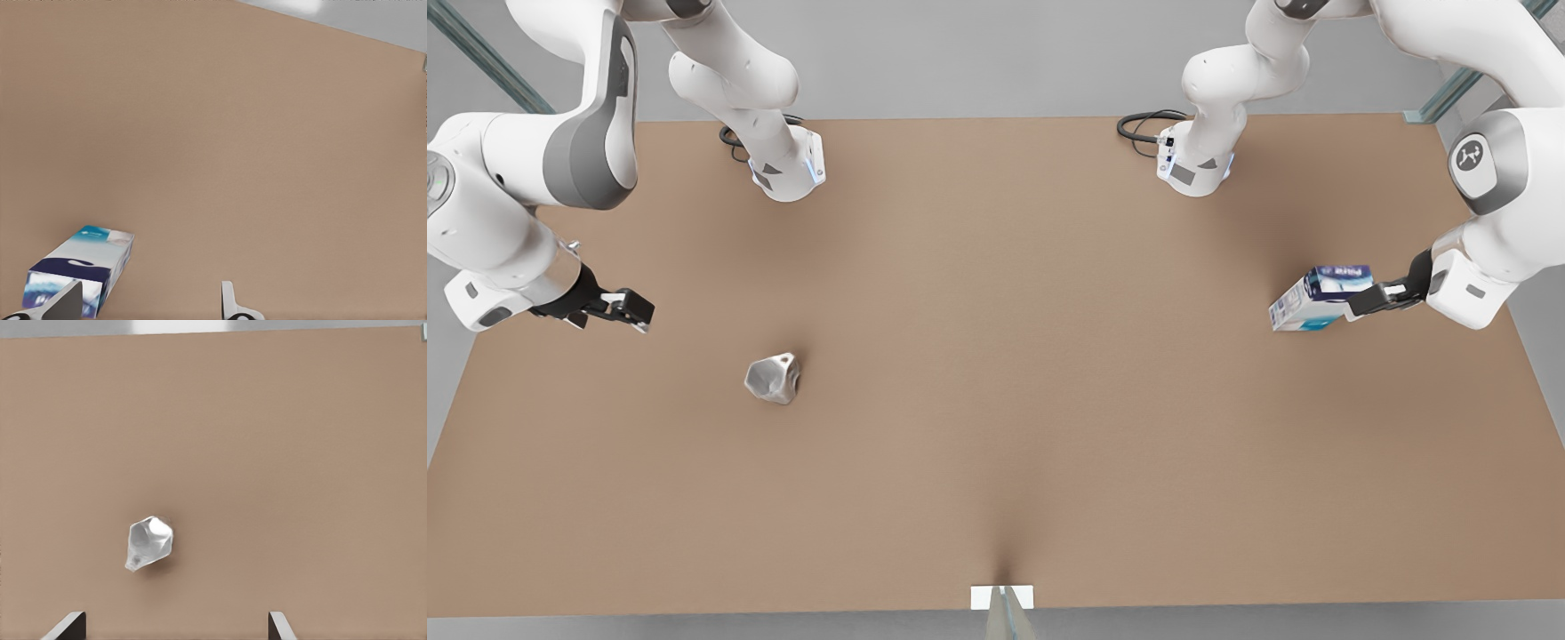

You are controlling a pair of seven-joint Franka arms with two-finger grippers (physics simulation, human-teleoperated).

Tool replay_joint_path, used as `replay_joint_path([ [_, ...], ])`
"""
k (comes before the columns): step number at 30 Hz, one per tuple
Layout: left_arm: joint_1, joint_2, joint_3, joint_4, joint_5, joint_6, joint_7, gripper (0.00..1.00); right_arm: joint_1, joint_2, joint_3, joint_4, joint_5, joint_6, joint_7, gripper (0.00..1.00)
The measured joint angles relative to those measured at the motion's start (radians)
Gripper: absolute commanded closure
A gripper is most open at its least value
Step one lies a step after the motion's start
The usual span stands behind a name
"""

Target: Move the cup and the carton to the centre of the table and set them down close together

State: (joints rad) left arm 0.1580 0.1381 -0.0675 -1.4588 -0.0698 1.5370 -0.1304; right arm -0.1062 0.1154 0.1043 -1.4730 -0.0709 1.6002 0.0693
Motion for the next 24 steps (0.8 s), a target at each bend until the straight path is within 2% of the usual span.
replay_joint_path([
  [9,0.001,0.003,-0.001,-0.001,0.0,-0.002,0.003,0.0,0.063,0.033,0.002,-0.015,0.048,-0.118,-0.008,0.0],
  [14,0.0,0.003,-0.002,-0.002,0.001,-0.002,0.003,0.0,0.096,0.045,0.001,-0.269,0.029,0.11,0.014,0.0],
  [17,0.0,0.002,-0.002,-0.002,0.001,0.0,0.005,0.0,0.096,0.056,0.001,-0.293,0.015,0.187,0.065,0.0],
  [24,0.001,0.002,-0.002,-0.002,0.002,0.0,0.005,0.0,0.083,0.059,0.001,-0.563,0.009,0.554,0.1,0.0],
])
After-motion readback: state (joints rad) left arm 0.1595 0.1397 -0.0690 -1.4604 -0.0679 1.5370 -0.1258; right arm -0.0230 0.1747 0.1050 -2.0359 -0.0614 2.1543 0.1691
